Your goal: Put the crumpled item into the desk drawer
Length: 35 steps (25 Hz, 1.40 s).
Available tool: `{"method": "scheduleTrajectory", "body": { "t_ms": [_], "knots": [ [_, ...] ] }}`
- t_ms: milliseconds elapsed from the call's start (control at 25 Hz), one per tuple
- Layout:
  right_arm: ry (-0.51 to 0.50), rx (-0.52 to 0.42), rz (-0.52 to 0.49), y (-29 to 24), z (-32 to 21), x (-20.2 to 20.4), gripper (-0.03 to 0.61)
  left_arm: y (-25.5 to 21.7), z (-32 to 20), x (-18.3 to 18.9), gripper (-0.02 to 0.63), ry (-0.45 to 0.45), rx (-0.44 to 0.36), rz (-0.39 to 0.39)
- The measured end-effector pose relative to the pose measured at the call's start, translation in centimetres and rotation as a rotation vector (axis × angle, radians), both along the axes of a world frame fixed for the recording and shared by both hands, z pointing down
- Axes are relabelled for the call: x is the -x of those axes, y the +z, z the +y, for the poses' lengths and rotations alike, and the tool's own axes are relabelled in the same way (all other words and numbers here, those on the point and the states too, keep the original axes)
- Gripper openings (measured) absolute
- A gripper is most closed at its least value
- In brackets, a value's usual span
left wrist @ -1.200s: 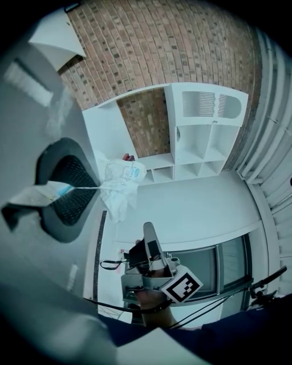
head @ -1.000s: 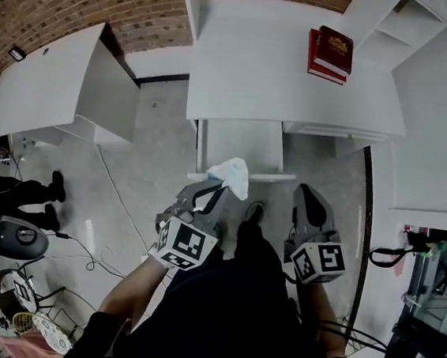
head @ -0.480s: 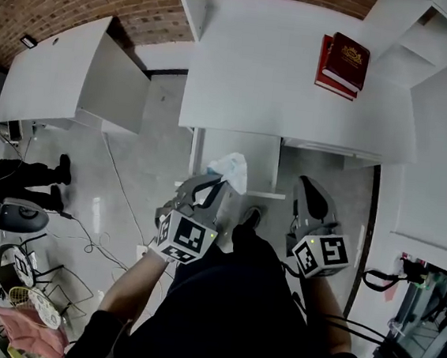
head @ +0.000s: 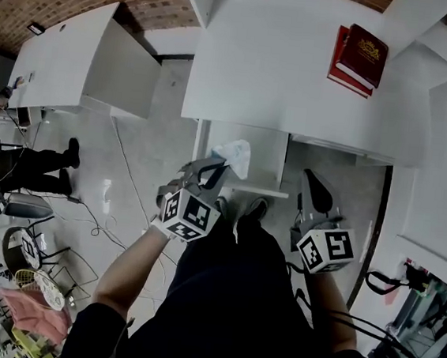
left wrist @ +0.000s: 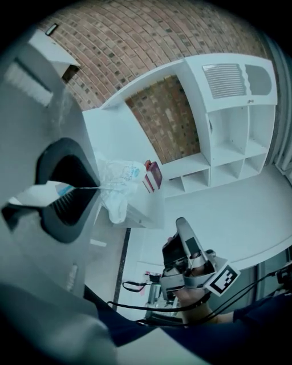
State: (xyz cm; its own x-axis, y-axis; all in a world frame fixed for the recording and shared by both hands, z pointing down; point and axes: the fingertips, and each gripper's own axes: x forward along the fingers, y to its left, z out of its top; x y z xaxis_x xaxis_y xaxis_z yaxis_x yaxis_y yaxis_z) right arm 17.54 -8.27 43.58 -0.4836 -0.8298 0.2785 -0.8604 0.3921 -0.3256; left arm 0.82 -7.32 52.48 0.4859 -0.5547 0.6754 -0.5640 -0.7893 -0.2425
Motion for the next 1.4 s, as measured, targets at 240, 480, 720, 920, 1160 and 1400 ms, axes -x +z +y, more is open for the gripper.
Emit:
{"method": "scheduleTrajectory", "body": {
  "t_ms": [240, 480, 720, 920, 1160, 1400],
  "knots": [
    [0.035, 0.045, -0.001, 1.9, -0.5, -0.2, 0.003, 3.6, -1.5, -0.4, 0.005, 0.106, 0.007, -0.107],
    [0.079, 0.093, 0.008, 4.3, -0.6, -0.3, 0.003, 8.0, -3.4, -0.6, 0.005, 0.190, 0.020, -0.196],
    [0.115, 0.137, 0.016, 6.2, 0.0, 0.4, 0.003, 12.4, -4.7, 0.1, 0.005, 0.261, 0.015, -0.290],
    [0.131, 0.177, 0.026, 7.7, 0.5, 0.8, 0.003, 16.1, -5.5, -0.1, 0.005, 0.309, 0.031, -0.348],
    [0.158, 0.209, 0.028, 9.3, 0.5, 0.8, 0.003, 20.0, -6.4, -0.5, 0.005, 0.352, 0.046, -0.399],
    [0.191, 0.247, 0.028, 10.7, 0.6, 0.0, 0.003, 23.7, -7.2, -1.4, 0.005, 0.393, 0.078, -0.435]
  ]
}}
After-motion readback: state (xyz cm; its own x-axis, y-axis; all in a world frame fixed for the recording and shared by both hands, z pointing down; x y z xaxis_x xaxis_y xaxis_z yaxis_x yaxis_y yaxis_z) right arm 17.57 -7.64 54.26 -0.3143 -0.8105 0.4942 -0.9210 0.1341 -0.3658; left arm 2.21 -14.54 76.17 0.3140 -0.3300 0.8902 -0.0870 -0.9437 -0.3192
